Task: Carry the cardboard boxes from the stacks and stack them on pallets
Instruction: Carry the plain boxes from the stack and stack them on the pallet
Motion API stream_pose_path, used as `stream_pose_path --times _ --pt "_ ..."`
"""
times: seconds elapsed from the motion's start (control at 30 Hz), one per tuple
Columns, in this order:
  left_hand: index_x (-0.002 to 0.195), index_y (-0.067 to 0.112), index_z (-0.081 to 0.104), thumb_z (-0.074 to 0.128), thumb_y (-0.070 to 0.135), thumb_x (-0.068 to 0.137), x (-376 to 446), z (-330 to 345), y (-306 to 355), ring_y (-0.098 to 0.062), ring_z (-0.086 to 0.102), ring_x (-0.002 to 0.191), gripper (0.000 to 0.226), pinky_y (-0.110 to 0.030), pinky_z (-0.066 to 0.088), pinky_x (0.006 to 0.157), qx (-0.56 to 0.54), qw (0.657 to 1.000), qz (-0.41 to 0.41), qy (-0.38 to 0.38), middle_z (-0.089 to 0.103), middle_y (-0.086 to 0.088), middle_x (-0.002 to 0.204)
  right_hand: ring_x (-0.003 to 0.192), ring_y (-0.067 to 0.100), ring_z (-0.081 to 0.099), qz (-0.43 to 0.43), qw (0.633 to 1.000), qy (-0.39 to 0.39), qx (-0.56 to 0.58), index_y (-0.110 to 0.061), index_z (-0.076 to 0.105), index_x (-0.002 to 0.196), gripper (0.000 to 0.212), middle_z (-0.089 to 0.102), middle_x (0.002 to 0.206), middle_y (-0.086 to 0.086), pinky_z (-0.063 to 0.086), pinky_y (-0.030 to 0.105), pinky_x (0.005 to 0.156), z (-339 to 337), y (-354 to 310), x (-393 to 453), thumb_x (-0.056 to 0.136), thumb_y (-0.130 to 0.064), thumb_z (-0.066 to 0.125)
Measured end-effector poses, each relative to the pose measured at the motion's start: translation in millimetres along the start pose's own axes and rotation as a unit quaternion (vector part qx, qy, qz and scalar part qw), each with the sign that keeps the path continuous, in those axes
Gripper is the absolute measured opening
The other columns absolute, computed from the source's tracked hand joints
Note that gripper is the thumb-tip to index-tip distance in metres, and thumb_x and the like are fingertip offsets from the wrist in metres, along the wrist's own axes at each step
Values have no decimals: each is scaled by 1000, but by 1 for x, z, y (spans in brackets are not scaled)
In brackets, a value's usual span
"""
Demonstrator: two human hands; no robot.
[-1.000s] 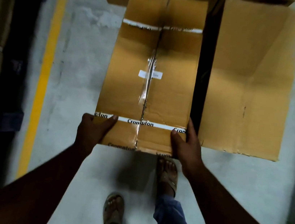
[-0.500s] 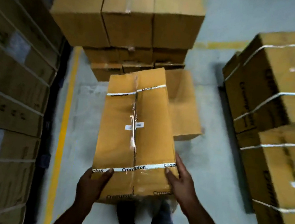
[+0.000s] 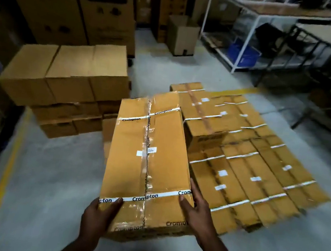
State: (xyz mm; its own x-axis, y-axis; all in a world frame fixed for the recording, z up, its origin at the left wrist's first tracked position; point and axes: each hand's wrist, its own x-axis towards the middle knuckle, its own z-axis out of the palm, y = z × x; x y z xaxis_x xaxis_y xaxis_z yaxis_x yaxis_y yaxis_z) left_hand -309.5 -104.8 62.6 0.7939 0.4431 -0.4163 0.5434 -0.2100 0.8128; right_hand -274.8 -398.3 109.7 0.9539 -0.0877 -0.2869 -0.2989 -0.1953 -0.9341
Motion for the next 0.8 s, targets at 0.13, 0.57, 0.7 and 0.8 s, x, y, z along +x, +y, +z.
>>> stream_pose_path --times 0.13,0.57,0.7,0.8 --pt "109 23 73 87 60 68 -57 108 54 -18 75 89 57 -42 62 78 -48 997 30 -57 78 6 97 124 -15 51 -37 998 42 -20 -35 39 156 66 53 142 -25 39 -2 89 -135 -10 -10 100 -19 69" --pt "112 20 74 88 62 68 -93 420 145 -14 73 90 63 -33 60 73 -65 993 29 -91 77 6 102 141 5 47 -20 997 38 -60 -47 33 158 88 50 153 -22 46 35 113 -433 50 92 90 -19 81" --pt "114 20 72 87 62 68 -96 521 171 -13 72 90 64 -32 59 74 -62 993 10 -101 76 7 105 141 8 48 -8 998 41 -48 -44 36 158 84 52 152 -20 47 38 114 -524 66 147 91 -22 80" --pt "116 22 71 87 61 69 -96 580 205 -14 72 93 63 -36 60 81 -53 992 6 -111 75 6 108 138 5 50 -2 998 34 -46 -45 35 157 81 52 145 -30 48 27 107 -580 68 184 93 -18 77"
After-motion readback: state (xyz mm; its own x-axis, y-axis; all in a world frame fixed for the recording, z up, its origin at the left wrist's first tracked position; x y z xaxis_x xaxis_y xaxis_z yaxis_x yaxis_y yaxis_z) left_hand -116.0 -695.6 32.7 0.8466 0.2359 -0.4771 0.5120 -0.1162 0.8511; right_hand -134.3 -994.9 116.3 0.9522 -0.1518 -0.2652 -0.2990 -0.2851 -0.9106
